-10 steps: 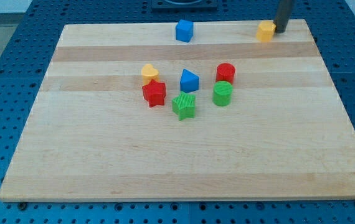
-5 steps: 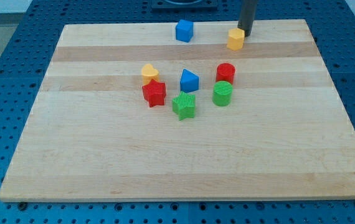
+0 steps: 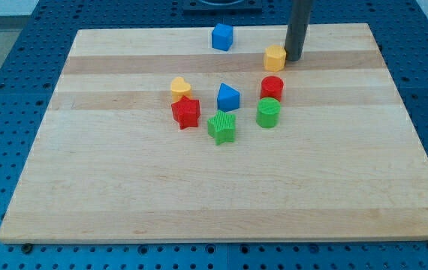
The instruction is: Push the yellow hexagon to the top left of the red circle
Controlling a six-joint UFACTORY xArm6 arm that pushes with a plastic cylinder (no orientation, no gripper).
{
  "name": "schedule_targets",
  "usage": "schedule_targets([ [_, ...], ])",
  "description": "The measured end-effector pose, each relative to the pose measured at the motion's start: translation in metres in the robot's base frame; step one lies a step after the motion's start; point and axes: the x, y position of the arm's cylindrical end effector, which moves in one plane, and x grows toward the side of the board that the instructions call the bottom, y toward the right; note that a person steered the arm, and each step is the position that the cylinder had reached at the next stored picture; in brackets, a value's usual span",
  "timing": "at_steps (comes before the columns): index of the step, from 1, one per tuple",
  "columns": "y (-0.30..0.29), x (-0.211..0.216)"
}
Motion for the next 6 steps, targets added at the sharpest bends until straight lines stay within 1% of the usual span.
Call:
schedule_targets([
  [3,-0.058,0.000],
  [6,-0.073,-0.012],
])
